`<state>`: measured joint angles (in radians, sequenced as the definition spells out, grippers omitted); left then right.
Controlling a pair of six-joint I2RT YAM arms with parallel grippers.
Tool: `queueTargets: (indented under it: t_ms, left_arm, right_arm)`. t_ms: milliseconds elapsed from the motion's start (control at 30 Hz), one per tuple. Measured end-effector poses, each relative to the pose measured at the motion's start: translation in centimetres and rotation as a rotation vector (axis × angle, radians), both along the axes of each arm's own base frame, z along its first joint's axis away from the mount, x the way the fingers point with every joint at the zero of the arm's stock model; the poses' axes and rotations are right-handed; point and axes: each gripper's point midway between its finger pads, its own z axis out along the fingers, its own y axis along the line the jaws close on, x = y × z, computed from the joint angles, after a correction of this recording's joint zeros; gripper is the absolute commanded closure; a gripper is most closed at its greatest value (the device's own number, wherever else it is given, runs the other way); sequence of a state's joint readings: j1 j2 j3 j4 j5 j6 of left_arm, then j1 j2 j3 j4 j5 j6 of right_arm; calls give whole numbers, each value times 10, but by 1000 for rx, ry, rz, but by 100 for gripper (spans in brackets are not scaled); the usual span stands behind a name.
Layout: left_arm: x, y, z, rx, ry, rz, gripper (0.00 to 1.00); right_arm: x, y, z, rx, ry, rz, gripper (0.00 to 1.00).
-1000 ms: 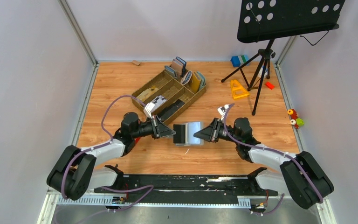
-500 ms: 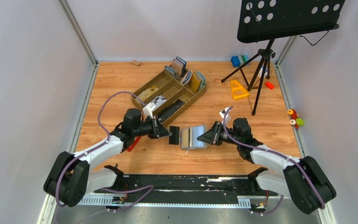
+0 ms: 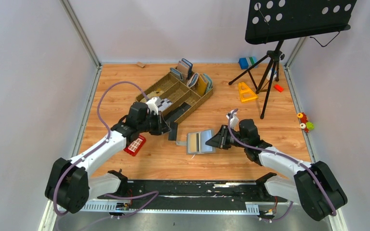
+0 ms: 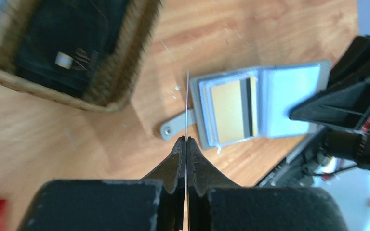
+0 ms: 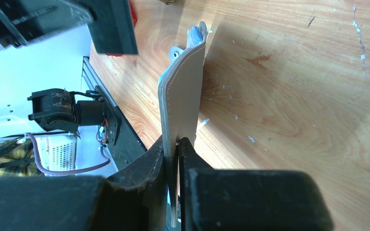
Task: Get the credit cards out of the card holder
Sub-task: Place the credit card in the storage box.
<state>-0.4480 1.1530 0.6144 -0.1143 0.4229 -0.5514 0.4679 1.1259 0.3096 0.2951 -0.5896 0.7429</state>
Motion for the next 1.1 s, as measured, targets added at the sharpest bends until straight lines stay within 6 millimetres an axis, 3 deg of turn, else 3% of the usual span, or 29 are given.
queueTargets:
  t_ms: [100, 300, 433, 567, 733, 867, 1100]
  left_arm:
    - [17, 10, 15, 79, -57, 41, 100]
    - [61, 28, 78, 222, -260, 116, 100]
    - [86, 40, 106, 320, -367, 148, 100]
    - [97, 48, 105, 408, -386, 148, 100]
    - [94, 50, 79, 470, -313, 105, 100]
    - [85, 53, 68, 499, -267, 82, 100]
    - [71, 53, 70, 491, -249, 45, 100]
  right_arm:
    - [2, -1, 1, -20, -12, 5, 100]
    - [4, -2, 3, -49, -32, 17, 100]
    - [2, -3, 6, -61, -33, 22, 100]
    - [3, -4, 14, -80, -44, 31, 100]
    - [8, -9, 20, -122, -68, 20, 100]
    - [13, -18, 11, -179, -45, -17, 100]
    - [19, -27, -13, -241, 26, -39, 100]
